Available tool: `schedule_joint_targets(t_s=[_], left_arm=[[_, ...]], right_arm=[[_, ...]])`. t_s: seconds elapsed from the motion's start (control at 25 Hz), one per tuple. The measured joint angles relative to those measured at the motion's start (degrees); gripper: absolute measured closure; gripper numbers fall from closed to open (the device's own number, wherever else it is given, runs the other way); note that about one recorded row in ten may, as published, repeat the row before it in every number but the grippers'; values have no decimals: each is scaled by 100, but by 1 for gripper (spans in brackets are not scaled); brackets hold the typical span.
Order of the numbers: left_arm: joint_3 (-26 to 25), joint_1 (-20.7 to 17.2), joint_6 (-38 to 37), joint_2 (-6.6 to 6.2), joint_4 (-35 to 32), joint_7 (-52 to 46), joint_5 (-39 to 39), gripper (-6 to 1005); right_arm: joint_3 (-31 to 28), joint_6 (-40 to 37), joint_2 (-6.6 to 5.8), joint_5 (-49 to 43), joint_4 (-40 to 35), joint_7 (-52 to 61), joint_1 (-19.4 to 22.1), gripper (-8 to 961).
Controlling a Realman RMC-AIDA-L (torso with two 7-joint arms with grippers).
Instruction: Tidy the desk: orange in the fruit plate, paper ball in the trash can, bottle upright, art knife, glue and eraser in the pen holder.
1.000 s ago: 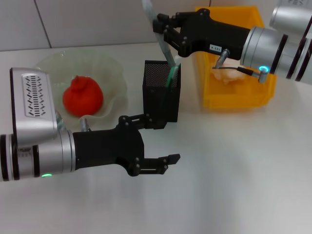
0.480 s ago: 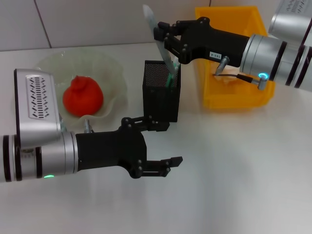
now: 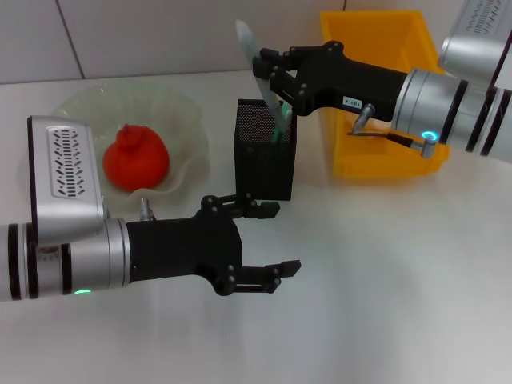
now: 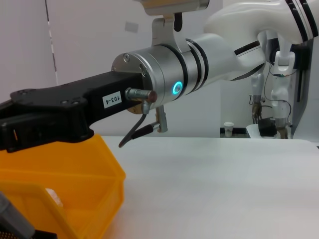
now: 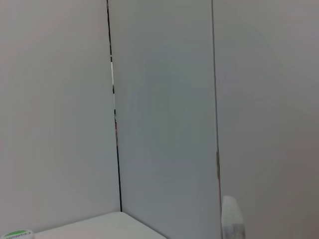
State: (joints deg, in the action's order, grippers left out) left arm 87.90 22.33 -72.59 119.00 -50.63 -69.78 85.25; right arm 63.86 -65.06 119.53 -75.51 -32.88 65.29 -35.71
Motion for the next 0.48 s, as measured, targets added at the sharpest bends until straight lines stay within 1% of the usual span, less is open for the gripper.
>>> schedule_joint_targets(t_s=[0.48], left_arm=[[78,29,18,-9,0,0,0,197]], right_arm=[[5,28,-4,2,28,-4,-40,845]])
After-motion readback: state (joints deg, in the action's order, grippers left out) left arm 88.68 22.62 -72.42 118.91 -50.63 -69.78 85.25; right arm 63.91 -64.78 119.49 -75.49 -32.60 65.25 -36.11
